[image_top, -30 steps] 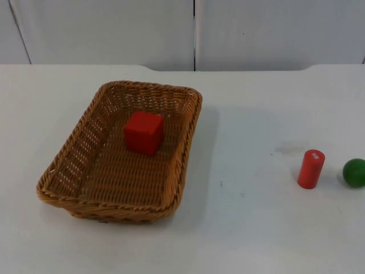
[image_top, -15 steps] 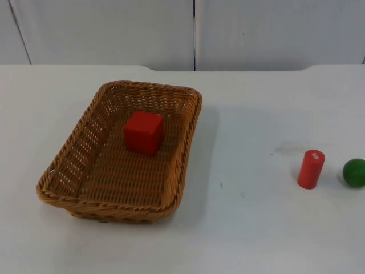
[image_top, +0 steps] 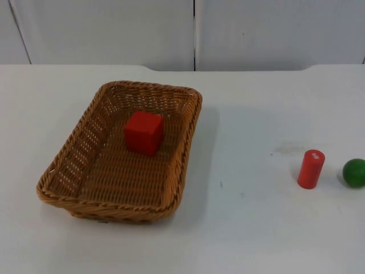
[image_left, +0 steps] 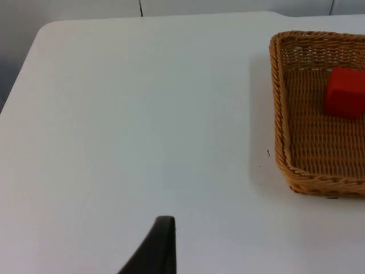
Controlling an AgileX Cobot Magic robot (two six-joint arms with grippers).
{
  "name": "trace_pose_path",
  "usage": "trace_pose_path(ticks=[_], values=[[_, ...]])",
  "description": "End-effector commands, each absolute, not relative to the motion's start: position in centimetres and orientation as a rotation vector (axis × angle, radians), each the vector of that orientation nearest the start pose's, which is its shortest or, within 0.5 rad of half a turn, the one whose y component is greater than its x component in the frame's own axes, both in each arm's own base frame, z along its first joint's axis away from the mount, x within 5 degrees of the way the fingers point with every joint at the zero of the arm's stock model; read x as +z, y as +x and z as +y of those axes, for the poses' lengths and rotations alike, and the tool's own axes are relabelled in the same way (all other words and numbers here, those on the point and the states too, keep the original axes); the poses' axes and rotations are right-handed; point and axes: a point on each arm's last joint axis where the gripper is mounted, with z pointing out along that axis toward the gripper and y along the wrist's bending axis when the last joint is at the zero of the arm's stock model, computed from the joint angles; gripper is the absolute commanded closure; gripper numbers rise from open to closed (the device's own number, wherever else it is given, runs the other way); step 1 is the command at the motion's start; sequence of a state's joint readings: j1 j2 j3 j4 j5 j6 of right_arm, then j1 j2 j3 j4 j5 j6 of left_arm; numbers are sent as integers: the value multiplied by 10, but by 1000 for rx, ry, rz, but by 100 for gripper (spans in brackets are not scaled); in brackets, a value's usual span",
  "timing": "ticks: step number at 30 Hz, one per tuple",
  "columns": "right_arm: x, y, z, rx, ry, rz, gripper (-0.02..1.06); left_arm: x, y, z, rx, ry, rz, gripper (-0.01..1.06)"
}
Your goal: Pick up the basket with the left hand and place the object to the left of the red cylinder into the basket with the right hand.
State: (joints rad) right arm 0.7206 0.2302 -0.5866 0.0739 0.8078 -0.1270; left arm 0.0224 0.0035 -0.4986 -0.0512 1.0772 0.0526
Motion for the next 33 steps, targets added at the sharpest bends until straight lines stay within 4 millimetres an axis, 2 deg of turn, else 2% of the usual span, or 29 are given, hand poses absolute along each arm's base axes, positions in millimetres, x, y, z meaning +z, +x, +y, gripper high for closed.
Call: trace_pose_path(ticks=[1,7,14,19,25,29,33], values=[[317,20,24,464,-802,1820,18,275,-5,-4,-15,30,2063,0],[310,13,17,455,-813,1875,18,275,-5,-4,-15,30,2063,0],[307,3,8,460,-808,1859,18,275,-5,-4,-15,30,2063,0],[303,-13,-6,491,-765,1810,18,275,-5,-4,-15,30,2063,0],[299,-15,-7,494,-768,1853,18,275,-5,-4,-15,30,2063,0],[285,-9,-3,481,-763,1907,18,275,-5,-4,-15,30,2063,0],[280,-7,-3,464,-746,1943,18,275,-5,-4,-15,30,2063,0]])
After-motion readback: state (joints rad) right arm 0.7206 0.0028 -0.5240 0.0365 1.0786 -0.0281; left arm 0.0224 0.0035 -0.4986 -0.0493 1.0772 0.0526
